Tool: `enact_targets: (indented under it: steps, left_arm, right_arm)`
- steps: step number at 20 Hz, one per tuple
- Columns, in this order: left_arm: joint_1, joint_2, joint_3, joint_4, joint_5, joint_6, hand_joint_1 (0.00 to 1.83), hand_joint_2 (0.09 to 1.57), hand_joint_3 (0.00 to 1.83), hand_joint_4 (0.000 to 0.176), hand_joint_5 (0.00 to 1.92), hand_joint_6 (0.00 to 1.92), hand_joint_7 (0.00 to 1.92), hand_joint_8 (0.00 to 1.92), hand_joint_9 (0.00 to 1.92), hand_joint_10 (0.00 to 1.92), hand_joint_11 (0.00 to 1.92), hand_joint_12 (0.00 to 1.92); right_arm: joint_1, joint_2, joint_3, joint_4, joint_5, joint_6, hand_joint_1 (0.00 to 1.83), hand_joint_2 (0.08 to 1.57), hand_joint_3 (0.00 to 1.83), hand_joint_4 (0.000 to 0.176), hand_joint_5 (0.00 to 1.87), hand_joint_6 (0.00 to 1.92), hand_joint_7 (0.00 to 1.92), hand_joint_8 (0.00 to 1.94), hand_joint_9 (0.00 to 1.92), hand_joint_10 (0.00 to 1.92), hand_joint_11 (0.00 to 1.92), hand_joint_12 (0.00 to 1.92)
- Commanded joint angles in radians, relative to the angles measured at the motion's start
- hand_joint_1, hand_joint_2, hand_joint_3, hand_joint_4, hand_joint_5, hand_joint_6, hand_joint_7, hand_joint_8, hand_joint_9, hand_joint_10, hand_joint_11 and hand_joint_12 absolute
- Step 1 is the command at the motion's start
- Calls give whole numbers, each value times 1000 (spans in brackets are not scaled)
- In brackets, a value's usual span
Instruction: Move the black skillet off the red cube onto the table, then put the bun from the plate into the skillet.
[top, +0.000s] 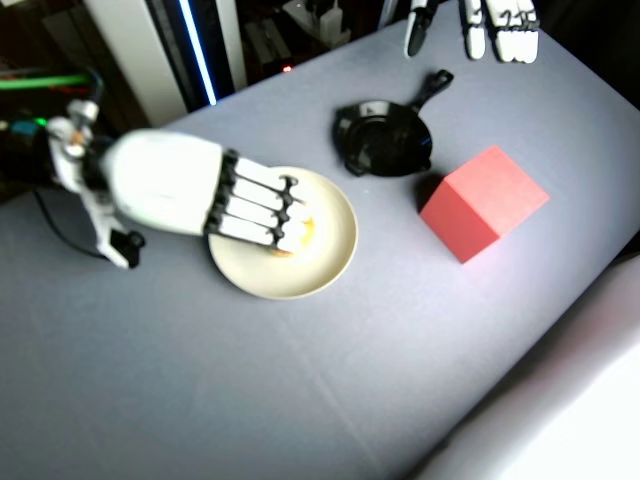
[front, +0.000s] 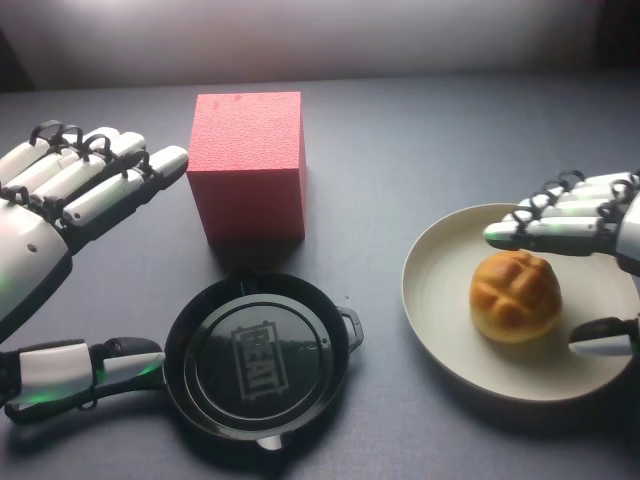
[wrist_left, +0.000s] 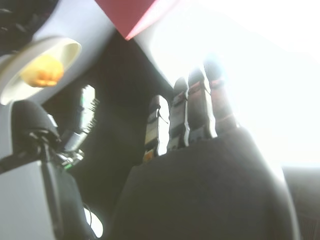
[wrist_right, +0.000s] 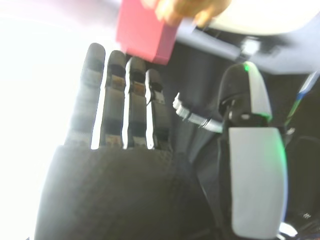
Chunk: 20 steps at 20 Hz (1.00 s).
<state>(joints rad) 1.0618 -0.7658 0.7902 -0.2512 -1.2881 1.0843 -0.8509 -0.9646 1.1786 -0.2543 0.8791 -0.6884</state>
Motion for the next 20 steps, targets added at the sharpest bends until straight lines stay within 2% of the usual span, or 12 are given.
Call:
enact_targets:
  steps: [1, 3, 4, 5, 6, 7, 14, 15, 16, 17, 19, 20]
  left_arm:
    - [-4, 3, 0, 2, -109, 2, 719, 956, 5, 132, 76, 4, 85, 0, 80, 1, 0, 459]
    - [-2, 0, 1, -4, -101, 2, 738, 975, 11, 107, 91, 7, 80, 0, 87, 3, 0, 453]
    - [-1, 0, 1, -6, -101, 2, 738, 975, 11, 107, 91, 7, 80, 0, 87, 3, 0, 453]
    - [0, -1, 1, -7, -102, 2, 741, 976, 10, 114, 89, 5, 71, 0, 85, 2, 0, 453]
    - [0, -2, 1, -7, -103, 2, 712, 983, 8, 107, 86, 2, 65, 0, 85, 1, 0, 476]
    - [0, -3, 1, -7, -105, 2, 705, 984, 7, 106, 85, 1, 63, 0, 85, 1, 0, 481]
    - [12, -9, 1, -23, -124, 2, 703, 986, 6, 106, 85, 1, 63, 0, 85, 1, 0, 484]
    - [15, -8, 1, -29, -133, 2, 716, 1000, 7, 113, 86, 1, 56, 2, 75, 3, 0, 427]
    - [19, -7, 1, -35, -142, 2, 716, 1000, 7, 113, 86, 1, 56, 2, 75, 3, 0, 427]
    - [23, -6, 1, -41, -157, 2, 498, 1037, 10, 117, 71, 0, 102, 9, 105, 8, 0, 504]
    - [27, -4, 1, -47, -176, 2, 446, 1034, 7, 123, 79, 3, 122, 14, 109, 8, 0, 510]
    - [28, -3, 1, -48, -185, 2, 420, 1036, 4, 148, 84, 2, 128, 7, 114, 5, 0, 434]
  right_arm:
    - [28, -7, 8, -9, 50, 9, 1002, 1016, 2, 61, 327, 1, 442, 3, 467, 9, 120, 874]
    - [66, -23, 23, -57, -7, 10, 1043, 1012, 0, 87, 341, 1, 440, 1, 502, 4, 90, 1110]
    - [85, -33, 33, -82, -42, 10, 1043, 1012, 0, 87, 341, 1, 440, 1, 502, 4, 90, 1110]
    - [96, -42, 42, -97, -72, 10, 1031, 1022, 0, 78, 359, 1, 413, 0, 455, 0, 49, 1079]
    - [100, -49, 50, -102, -90, 10, 1099, 1020, 0, 33, 411, 4, 454, 4, 488, 8, 79, 1059]
    - [102, -55, 58, -103, -103, 12, 1115, 1018, 0, 23, 422, 4, 463, 5, 496, 9, 87, 1055]
    - [128, -78, 71, -97, -29, 60, 1119, 1018, 0, 20, 426, 2, 467, 2, 500, 6, 92, 1046]
    - [140, -82, 66, -97, 7, 69, 1220, 1101, 0, 0, 906, 578, 860, 986, 852, 737, 561, 1399]
    - [152, -86, 62, -97, 32, 70, 1220, 1101, 0, 0, 906, 578, 860, 986, 852, 737, 561, 1399]
    - [167, -95, 58, -99, 62, 70, 1357, 1144, 1, 0, 855, 1159, 938, 1008, 839, 1224, 635, 1176]
    - [189, -109, 55, -106, 92, 70, 1362, 1148, 2, 0, 884, 1065, 903, 1147, 829, 1261, 660, 1118]
    - [195, -116, 55, -107, 96, 67, 1359, 1165, 1, 0, 917, 922, 812, 1321, 796, 1359, 632, 1296]
